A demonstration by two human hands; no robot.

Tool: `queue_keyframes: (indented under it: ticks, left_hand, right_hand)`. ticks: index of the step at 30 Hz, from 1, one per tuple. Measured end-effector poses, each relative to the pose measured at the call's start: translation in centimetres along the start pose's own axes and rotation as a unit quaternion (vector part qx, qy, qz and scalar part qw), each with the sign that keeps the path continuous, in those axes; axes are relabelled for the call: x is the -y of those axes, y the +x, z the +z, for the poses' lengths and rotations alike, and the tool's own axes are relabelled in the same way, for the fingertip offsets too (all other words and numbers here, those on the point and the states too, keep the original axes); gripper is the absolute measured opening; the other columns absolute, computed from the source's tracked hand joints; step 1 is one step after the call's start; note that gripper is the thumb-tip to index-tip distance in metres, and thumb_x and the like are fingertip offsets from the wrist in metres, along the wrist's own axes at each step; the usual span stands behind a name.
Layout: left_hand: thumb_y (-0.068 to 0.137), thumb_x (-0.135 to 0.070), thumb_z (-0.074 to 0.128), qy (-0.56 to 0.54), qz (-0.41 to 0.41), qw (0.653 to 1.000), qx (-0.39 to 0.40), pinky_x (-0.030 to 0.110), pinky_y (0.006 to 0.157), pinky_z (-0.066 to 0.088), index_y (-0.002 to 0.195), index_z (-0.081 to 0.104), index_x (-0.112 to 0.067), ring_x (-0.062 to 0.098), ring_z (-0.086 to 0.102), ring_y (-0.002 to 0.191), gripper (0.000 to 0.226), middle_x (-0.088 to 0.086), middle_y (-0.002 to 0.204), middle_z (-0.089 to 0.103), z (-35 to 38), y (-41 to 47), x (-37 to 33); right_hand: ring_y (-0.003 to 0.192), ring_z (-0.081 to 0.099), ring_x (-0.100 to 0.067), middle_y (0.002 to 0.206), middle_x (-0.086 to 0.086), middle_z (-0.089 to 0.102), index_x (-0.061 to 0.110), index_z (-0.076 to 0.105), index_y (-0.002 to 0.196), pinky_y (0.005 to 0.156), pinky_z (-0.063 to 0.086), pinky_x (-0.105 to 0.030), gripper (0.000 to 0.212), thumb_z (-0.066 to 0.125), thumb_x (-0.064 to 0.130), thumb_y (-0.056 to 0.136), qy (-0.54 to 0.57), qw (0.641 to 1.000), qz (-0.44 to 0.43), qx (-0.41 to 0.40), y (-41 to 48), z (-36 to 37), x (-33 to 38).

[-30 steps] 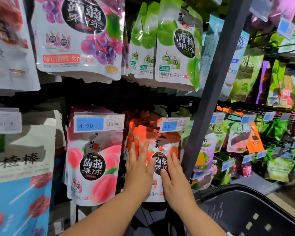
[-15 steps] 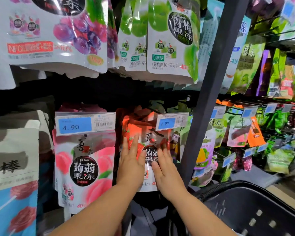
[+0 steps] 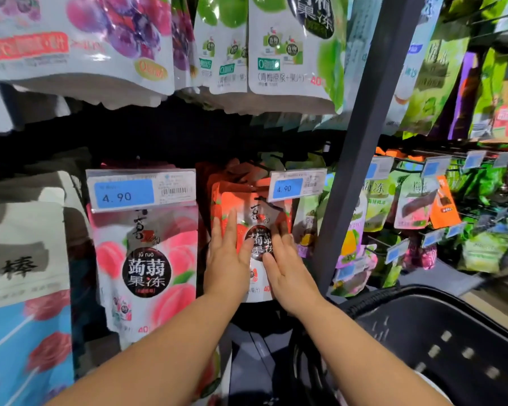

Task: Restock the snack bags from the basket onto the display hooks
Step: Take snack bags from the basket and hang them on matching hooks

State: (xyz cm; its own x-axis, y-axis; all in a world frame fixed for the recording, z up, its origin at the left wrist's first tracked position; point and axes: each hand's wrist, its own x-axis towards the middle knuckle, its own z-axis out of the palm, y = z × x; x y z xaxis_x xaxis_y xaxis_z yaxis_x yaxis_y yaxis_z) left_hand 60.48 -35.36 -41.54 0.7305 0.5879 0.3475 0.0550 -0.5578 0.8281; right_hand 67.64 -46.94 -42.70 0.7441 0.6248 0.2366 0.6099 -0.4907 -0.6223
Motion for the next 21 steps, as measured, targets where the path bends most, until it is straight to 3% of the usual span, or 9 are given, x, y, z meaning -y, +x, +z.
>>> queue_keyframes:
  ticks: [3,8,16,21]
  left_hand:
    - [0.103,-0.040,0.042,0.009,-0.014,1.000,0.009,0.043,0.118,0.018,0.151,0.000,-0.052,0.026,0.012,0.151,0.064,-0.009,0.165,-0.006,-0.1,-0.7,0.1]
    - [0.102,-0.039,0.043,0.028,-0.017,0.999,0.025,0.044,0.117,0.020,0.151,-0.002,-0.049,0.029,0.016,0.150,0.067,-0.006,0.166,-0.005,-0.5,-1.7,0.2]
    - [0.102,-0.036,0.046,0.004,-0.006,0.999,0.045,0.039,0.118,0.018,0.154,0.005,-0.044,0.024,0.010,0.151,0.067,-0.003,0.166,-0.004,-1.1,-3.9,0.0]
    - [0.100,-0.032,0.049,0.002,0.007,0.999,0.046,0.041,0.120,0.022,0.153,0.013,-0.046,0.024,0.016,0.150,0.065,-0.003,0.165,-0.010,-1.2,-5.5,-0.5]
  right_hand:
    - [0.153,-0.007,-0.016,0.167,-0.003,0.000,0.018,0.008,0.158,0.125,0.004,-0.036,0.060,0.028,0.040,0.106,-0.020,1.000,0.000,-0.004,-0.4,0.0,0.1]
    - [0.152,-0.011,-0.015,0.166,-0.001,-0.008,0.018,0.002,0.159,0.122,0.000,-0.029,0.062,0.028,0.039,0.107,-0.052,0.999,-0.007,-0.010,-1.2,-0.2,0.4]
    - [0.153,-0.010,-0.014,0.166,0.003,-0.011,0.023,0.001,0.159,0.121,0.001,-0.030,0.060,0.028,0.037,0.107,-0.074,0.997,-0.013,-0.008,-3.1,-1.4,1.5]
    - [0.153,-0.003,-0.014,0.166,0.006,-0.008,0.021,0.004,0.159,0.120,0.012,-0.034,0.058,0.029,0.034,0.108,-0.070,0.997,-0.008,-0.005,-5.4,-2.7,1.9]
